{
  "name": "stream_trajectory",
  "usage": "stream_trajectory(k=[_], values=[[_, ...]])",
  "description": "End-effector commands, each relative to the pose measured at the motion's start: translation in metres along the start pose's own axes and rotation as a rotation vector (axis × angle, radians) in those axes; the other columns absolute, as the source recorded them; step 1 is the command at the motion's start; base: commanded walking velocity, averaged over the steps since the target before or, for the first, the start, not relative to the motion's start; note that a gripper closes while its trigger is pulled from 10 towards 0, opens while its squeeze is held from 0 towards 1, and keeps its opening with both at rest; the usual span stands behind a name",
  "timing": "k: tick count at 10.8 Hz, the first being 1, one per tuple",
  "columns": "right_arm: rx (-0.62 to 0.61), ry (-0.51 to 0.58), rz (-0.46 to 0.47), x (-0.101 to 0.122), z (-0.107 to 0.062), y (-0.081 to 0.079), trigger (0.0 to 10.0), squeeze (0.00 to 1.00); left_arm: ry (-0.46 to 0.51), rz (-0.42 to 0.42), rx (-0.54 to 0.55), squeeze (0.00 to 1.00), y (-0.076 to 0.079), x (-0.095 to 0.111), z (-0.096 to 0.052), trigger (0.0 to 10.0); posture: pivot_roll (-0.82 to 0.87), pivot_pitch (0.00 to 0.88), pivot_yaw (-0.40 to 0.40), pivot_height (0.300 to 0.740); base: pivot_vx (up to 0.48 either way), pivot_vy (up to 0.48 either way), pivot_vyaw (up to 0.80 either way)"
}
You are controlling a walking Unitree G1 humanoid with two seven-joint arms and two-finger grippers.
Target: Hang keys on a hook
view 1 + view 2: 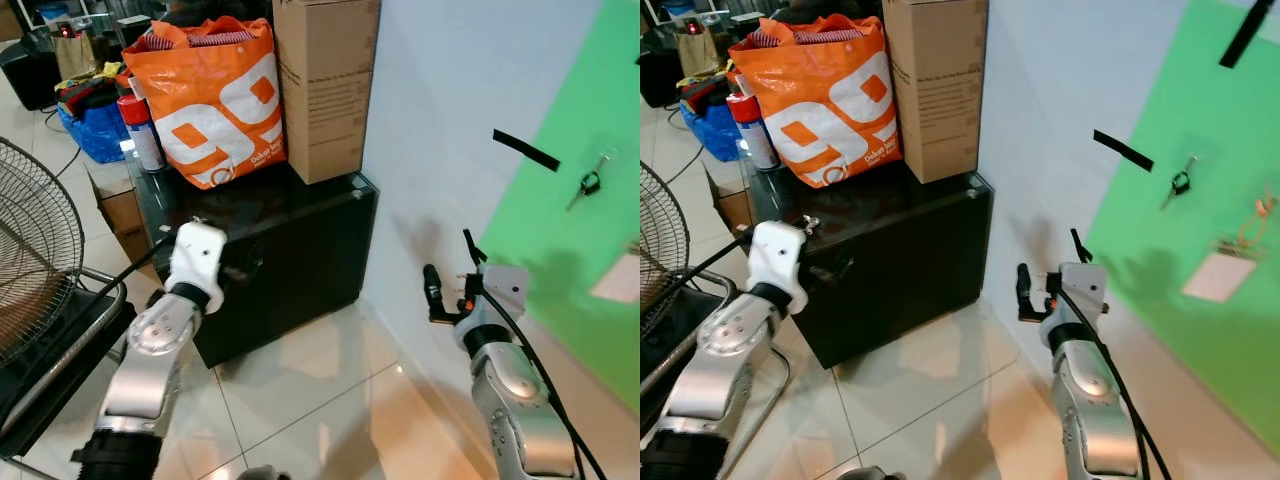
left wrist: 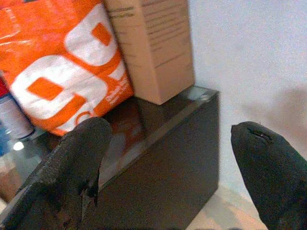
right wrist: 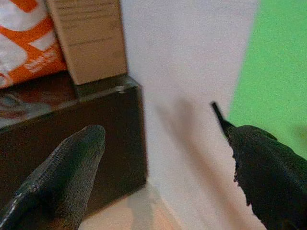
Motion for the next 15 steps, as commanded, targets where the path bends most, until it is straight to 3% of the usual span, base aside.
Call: stream_trajectory(k=[1,4,10,15], values=[[-0.006,-0.015,0.006,-0.0023,0.0004,0.0003,10.0,1.00,-0.001,-0.001,-0.007,0.00,-0.0001,0.0008,0.0009,10.0,-0.06,0.000,0.007,0.740,0.274,0.000,0.00],[0.017,-0.028,0.010,-0.0069,0.0012,-0.0069,10.0,1.00,-0.015,0.000,0.006,0.00,-0.0035,-0.0021,-0.0063,10.0,-0.04,0.000,-0.011,0.740,0.280,0.000,0.00],[0.004,-0.035,-0.004,-0.0084,-0.0037,-0.0019,10.0,1.00,-0.033,-0.007,-0.010,0.00,0.0013,-0.0068,-0.0067,10.0,-0.06,0.000,0.002,0.740,0.296,0.000,0.00],[0.004,-0.037,-0.008,-0.0089,-0.0045,-0.0022,10.0,1.00,-0.034,-0.007,-0.011,0.00,0.0015,-0.0067,-0.0065,10.0,-0.06,0.000,0.005,0.740,0.304,0.000,0.51]])
Point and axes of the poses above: a point about 5 cm out from each wrist's last joint towards the gripper, its own z axis pointing out of the wrist towards the gripper, its own x axis along the axis of the wrist's last joint, y = z × x, the point moved 2 cm from there along z, pointing out of the wrist towards the gripper, and after that the axes turned 12 degrees about -z, right-handed, at the moved point
